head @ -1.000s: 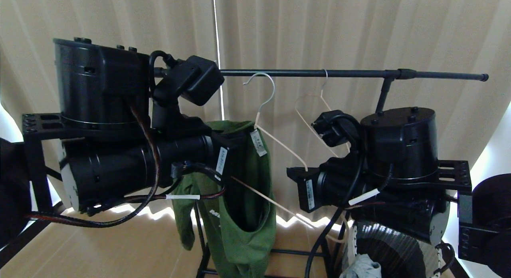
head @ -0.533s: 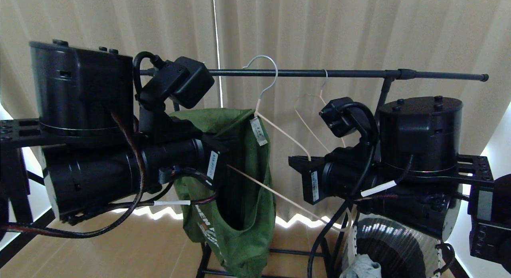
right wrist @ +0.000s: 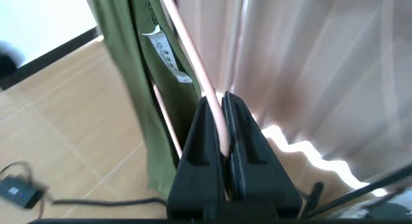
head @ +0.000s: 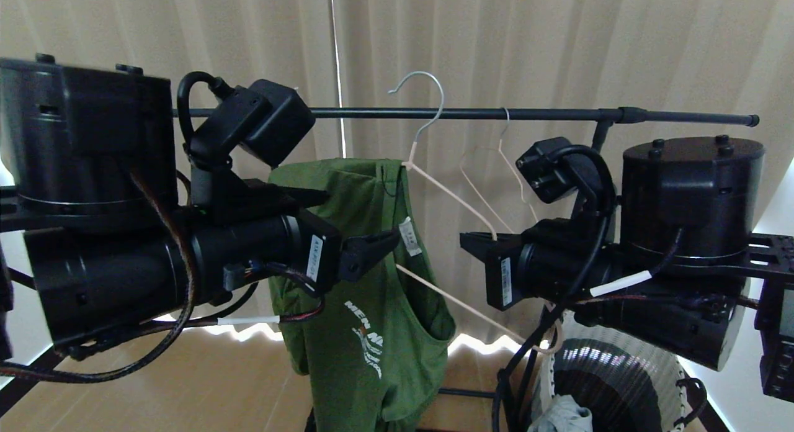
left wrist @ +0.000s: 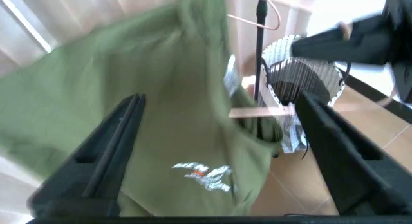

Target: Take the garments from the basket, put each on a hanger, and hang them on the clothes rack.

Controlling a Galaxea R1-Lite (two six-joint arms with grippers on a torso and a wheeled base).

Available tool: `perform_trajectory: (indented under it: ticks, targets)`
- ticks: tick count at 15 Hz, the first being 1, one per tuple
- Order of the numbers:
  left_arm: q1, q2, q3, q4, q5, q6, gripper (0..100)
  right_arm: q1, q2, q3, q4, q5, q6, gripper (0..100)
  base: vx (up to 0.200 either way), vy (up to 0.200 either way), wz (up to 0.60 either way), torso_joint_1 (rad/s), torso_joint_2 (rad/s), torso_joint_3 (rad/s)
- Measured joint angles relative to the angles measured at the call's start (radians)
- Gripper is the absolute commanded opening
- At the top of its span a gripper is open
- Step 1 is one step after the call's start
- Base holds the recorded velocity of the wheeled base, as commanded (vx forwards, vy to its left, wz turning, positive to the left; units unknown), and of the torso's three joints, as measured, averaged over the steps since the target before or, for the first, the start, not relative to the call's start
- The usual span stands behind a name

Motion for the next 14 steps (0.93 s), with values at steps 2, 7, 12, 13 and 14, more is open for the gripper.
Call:
perform_trajectory:
  ticks: [2, 7, 12, 13, 14]
  targets:
    - [0.001, -0.027, 0.026, 0.000, -0.001, 0.001, 100, -0.028, -0.023, 0.004, 0.001, 0.000, -0.023, 0, 0.000, 0.000, 0.00, 0.000, 0.00, 0.000]
    - [0.051, -0.108, 0.083, 0.000, 0.000, 0.074, 100, -0.153, -0.107, 0.069, 0.007, 0.041, -0.179, 0, 0.000, 0.000, 0.00, 0.000, 0.00, 0.000]
    - [0.136, -0.161, 0.106, 0.000, 0.006, 0.199, 100, -0.258, -0.190, 0.136, 0.013, 0.169, -0.245, 0, 0.000, 0.000, 0.00, 0.000, 0.00, 0.000]
    - [0.169, -0.166, 0.108, 0.000, 0.006, 0.235, 100, -0.265, -0.196, 0.141, 0.015, 0.185, -0.245, 0, 0.000, 0.000, 0.00, 0.000, 0.00, 0.000]
    - [0.200, -0.170, 0.112, -0.006, 0.004, 0.268, 100, -0.269, -0.201, 0.148, 0.015, 0.204, -0.245, 0, 0.000, 0.000, 0.00, 0.000, 0.00, 0.000]
